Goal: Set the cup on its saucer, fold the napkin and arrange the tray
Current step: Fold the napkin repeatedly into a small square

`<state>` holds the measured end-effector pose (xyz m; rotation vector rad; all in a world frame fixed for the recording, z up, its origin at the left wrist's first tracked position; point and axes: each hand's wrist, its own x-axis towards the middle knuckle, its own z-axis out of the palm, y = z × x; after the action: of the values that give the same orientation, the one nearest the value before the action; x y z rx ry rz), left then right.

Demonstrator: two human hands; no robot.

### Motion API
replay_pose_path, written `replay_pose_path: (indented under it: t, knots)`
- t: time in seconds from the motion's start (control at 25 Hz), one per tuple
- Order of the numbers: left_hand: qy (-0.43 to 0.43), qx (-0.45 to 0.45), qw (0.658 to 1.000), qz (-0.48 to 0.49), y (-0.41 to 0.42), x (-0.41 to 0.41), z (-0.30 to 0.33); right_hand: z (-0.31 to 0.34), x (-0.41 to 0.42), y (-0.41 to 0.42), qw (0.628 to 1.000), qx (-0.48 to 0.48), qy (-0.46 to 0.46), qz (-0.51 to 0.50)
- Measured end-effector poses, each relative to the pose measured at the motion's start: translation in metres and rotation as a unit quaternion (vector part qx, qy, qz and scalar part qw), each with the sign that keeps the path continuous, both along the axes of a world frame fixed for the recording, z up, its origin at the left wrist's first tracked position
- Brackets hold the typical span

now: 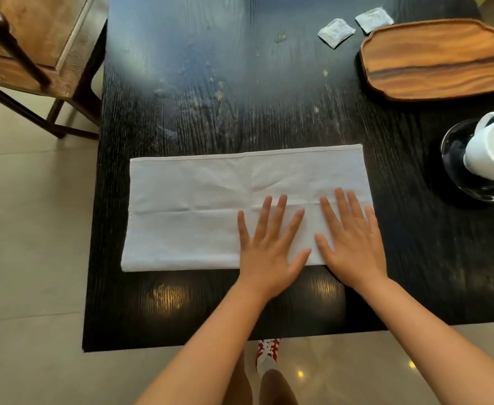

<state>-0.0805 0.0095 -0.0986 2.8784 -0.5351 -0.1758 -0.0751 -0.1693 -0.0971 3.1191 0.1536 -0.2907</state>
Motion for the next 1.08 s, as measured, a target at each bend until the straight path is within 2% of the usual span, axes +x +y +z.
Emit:
replay_pose_path:
  t: [0.16,0.32,0.4,0.76,0.88,0.96,1.08]
  knots:
    - [0.019,0.034,0.997,0.061,0.052,0.003,-0.015,0.000,0.002,0.002,1.000,0.000,0.004,-0.001]
    - [0.039,0.040,0.986,0.156,0.140,0.008,-0.012,0.000,0.000,0.000,1.000,-0.005,0.004,-0.002]
    - [0.053,0.031,0.984,0.169,0.163,0.003,-0.010,0.000,-0.001,0.000,1.000,-0.002,0.006,0.000]
    - [0.046,0.029,0.989,0.139,0.147,-0.078,-0.007,0.008,-0.072,-0.023,0.999,0.006,0.035,0.011]
    - [0.050,0.029,0.987,0.149,0.143,-0.091,-0.008,0.007,-0.078,-0.026,0.999,0.040,0.025,0.008]
    - [0.040,0.023,0.986,0.161,0.141,-0.090,-0.006,0.015,-0.077,-0.023,0.993,0.110,-0.012,-0.045]
    - [0.004,-0.024,0.975,0.222,0.113,-0.086,0.008,0.038,-0.084,-0.030,0.959,0.165,-0.111,-0.204]
